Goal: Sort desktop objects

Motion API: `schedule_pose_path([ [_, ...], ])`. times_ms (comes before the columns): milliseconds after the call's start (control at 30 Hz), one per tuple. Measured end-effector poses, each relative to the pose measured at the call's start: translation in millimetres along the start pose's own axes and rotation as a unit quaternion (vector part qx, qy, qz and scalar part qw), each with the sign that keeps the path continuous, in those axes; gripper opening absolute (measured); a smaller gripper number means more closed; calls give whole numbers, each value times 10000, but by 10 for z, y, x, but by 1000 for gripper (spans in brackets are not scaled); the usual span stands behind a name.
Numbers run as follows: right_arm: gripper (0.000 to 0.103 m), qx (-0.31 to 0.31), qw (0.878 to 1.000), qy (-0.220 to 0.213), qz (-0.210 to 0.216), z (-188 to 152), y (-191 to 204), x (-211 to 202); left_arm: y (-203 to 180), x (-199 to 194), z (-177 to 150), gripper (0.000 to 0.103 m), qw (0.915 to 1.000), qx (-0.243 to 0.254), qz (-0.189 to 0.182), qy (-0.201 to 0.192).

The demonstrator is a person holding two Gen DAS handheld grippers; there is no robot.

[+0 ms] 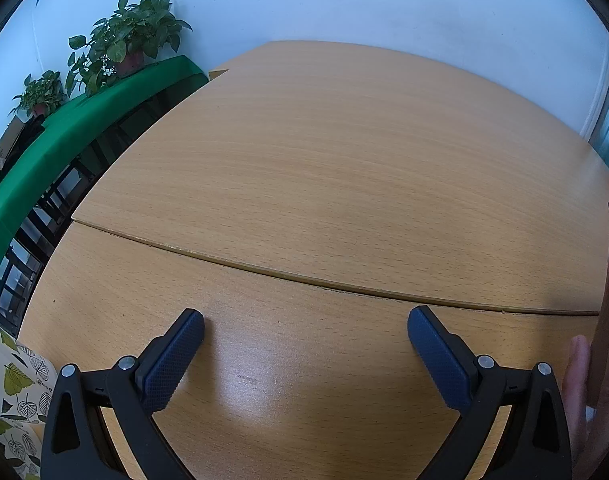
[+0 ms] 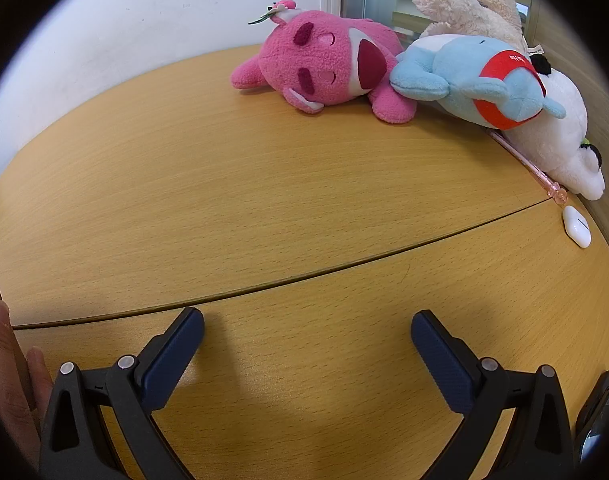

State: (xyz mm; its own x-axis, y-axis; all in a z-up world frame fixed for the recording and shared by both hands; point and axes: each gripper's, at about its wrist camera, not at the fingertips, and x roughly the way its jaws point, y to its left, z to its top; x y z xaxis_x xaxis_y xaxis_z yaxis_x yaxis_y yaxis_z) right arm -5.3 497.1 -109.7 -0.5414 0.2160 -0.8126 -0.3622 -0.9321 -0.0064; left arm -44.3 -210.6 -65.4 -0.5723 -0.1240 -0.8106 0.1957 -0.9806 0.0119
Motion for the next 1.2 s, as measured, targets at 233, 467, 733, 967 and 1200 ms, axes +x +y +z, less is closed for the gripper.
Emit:
schedule_pose_path([
  [233, 103, 1, 10000, -3, 1, 3, -4, 5, 2, -5, -2, 103, 10000, 0, 3, 4],
  [467, 103, 1, 10000, -2, 1, 4, -6, 8, -1, -4, -3, 103, 10000, -3, 5, 4],
  [733, 103, 1, 10000, -4, 0, 2, -9, 12, -2, -5, -6, 103, 10000, -5, 8, 3],
  [967, 103, 2, 10000, -3, 0, 4, -12, 15, -5, -4, -7, 103, 10000, -8, 11, 1],
  [1200, 103, 4, 10000, -3, -1, 3, -12, 12, -7, -2, -7, 103, 10000, -11, 14, 0],
])
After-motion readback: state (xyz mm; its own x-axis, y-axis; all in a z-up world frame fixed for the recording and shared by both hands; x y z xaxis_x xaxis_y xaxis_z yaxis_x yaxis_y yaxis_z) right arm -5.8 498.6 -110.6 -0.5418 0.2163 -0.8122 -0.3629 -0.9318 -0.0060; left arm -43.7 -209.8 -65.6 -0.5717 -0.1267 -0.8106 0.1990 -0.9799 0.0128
